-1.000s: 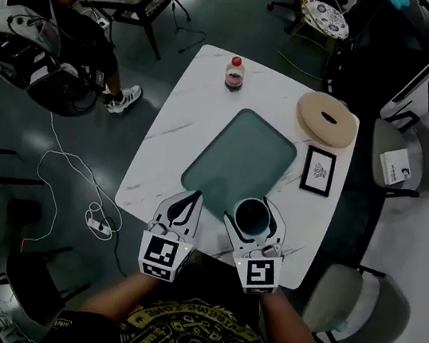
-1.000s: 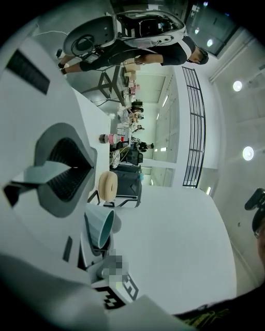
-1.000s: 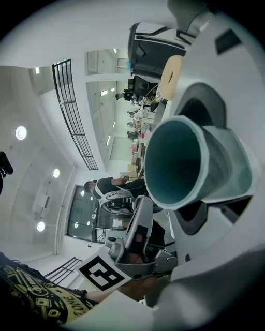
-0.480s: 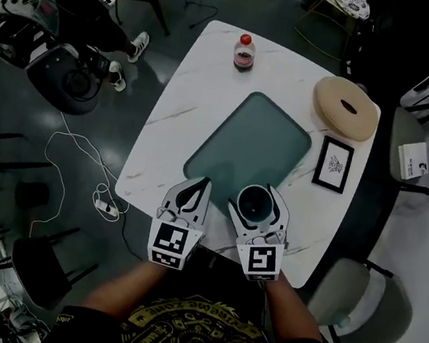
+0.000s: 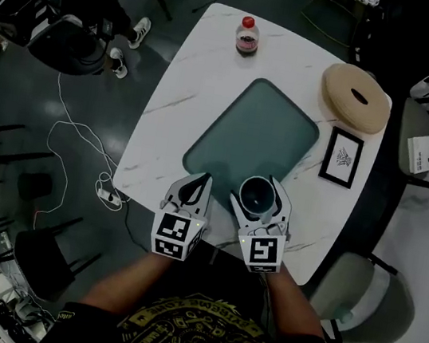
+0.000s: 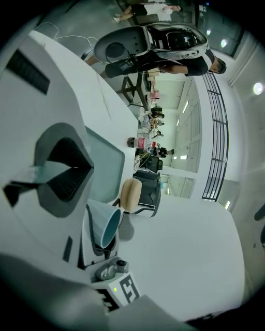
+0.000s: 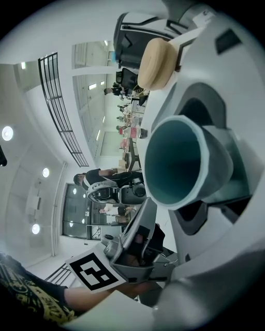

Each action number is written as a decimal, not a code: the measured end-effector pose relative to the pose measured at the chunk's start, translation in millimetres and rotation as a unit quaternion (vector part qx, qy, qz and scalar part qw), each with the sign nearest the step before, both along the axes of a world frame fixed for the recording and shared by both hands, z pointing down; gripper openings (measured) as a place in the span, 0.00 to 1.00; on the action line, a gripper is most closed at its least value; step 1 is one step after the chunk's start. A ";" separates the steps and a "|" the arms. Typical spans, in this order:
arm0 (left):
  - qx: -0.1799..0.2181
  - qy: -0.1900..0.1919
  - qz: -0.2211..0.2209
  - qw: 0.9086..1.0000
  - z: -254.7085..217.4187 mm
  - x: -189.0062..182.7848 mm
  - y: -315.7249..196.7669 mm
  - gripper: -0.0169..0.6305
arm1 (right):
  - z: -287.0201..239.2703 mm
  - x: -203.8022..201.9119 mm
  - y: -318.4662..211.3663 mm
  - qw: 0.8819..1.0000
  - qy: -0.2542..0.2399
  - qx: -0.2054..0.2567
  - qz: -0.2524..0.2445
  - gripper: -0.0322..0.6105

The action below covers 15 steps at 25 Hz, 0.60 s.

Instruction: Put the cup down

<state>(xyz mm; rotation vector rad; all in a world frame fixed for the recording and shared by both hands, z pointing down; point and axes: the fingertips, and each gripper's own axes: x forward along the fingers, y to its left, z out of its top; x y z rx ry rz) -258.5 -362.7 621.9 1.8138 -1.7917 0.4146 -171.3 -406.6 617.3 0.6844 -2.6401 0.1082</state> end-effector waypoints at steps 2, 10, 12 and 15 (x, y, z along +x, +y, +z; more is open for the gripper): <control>-0.002 0.002 0.000 1.000 3.1 1.3 -0.1 0.04 | 2.8 0.3 -1.8 1.000 -0.001 0.006 0.004 0.64; 0.011 0.000 0.013 1.000 -1.0 8.5 -10.6 0.04 | 8.6 2.1 0.6 0.999 0.010 0.033 -0.010 0.64; 0.014 0.000 0.016 1.000 -2.7 8.8 -10.2 0.04 | 5.1 -0.2 3.4 0.999 0.016 0.040 -0.021 0.64; 0.017 0.000 0.018 1.000 -3.9 6.9 -8.1 0.04 | 6.8 -1.8 5.5 0.999 0.023 0.042 -0.021 0.64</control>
